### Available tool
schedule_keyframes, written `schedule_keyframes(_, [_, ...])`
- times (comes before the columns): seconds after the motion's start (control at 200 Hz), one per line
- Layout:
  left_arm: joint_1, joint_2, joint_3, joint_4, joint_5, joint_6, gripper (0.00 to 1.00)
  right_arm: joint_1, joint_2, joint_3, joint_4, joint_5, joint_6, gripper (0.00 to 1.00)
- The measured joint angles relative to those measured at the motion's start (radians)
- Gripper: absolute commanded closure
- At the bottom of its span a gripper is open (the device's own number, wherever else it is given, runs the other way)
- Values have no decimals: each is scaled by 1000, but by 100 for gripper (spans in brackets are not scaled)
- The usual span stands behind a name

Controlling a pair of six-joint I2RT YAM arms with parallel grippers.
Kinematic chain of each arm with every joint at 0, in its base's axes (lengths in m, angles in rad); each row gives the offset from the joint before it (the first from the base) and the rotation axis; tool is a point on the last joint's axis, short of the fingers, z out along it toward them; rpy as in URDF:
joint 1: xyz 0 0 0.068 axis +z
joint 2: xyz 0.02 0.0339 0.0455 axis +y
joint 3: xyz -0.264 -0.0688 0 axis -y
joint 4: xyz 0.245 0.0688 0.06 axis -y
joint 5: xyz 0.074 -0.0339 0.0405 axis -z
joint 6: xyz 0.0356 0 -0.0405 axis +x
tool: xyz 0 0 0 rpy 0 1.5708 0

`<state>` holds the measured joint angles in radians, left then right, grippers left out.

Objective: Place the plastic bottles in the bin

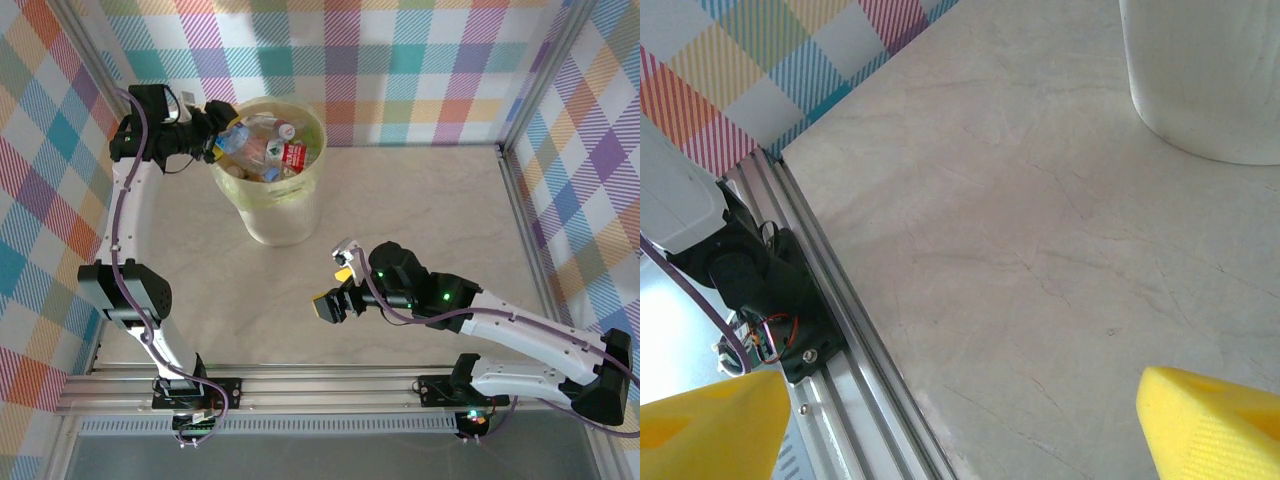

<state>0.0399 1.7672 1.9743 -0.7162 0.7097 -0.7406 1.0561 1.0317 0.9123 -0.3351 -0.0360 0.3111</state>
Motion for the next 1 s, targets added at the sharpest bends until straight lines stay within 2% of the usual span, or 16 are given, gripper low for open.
schedule_keyframes(0.355, [1, 80, 85, -45, 15, 36, 22, 0, 15, 0, -3, 3, 0, 10])
schedule_keyframes(0.495, [1, 112, 130, -52, 11, 40, 16, 0, 14, 0, -5, 10, 3, 10])
schedule_keyframes(0.815, [7, 128, 246, -147, -73, 89, 9, 0, 12, 0, -27, 30, 4, 11])
schedule_keyframes(1.0, [23, 124, 288, -196, -146, 140, 7, 0, 13, 9, -45, 95, 22, 11])
